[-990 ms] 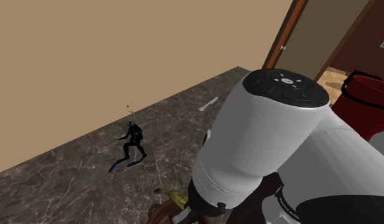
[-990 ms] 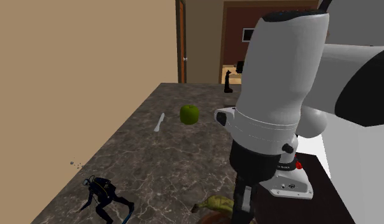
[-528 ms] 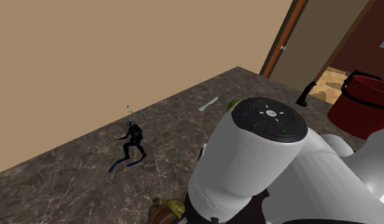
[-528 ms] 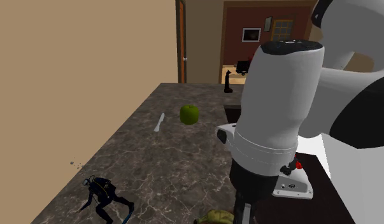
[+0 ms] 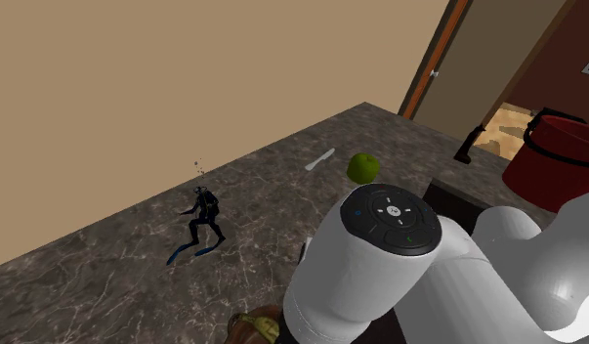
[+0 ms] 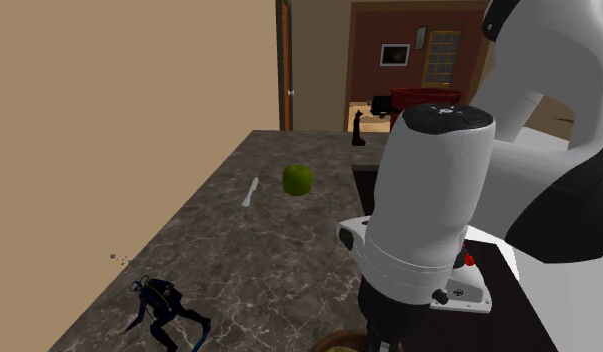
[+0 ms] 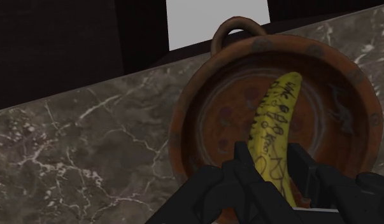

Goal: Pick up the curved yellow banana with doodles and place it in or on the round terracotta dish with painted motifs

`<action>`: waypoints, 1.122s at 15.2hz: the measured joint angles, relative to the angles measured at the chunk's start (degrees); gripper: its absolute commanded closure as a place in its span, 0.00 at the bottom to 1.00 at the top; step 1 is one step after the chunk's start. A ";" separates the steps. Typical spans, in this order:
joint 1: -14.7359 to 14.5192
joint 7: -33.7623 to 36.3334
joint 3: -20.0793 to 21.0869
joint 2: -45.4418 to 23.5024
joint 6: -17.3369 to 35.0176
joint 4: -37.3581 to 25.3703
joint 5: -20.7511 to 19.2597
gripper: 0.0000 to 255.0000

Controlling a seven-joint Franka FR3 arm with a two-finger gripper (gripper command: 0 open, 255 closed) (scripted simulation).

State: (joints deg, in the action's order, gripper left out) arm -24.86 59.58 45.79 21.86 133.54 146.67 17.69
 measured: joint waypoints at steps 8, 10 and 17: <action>-0.01 -0.04 0.00 -0.01 0.14 0.12 0.03 0.00; -0.01 -0.04 0.00 -0.01 0.14 0.12 0.03 0.00; -1.73 -1.31 -3.33 5.12 -8.01 -3.18 1.14 0.00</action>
State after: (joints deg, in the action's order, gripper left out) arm -26.60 58.27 42.46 26.98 125.53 143.49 18.84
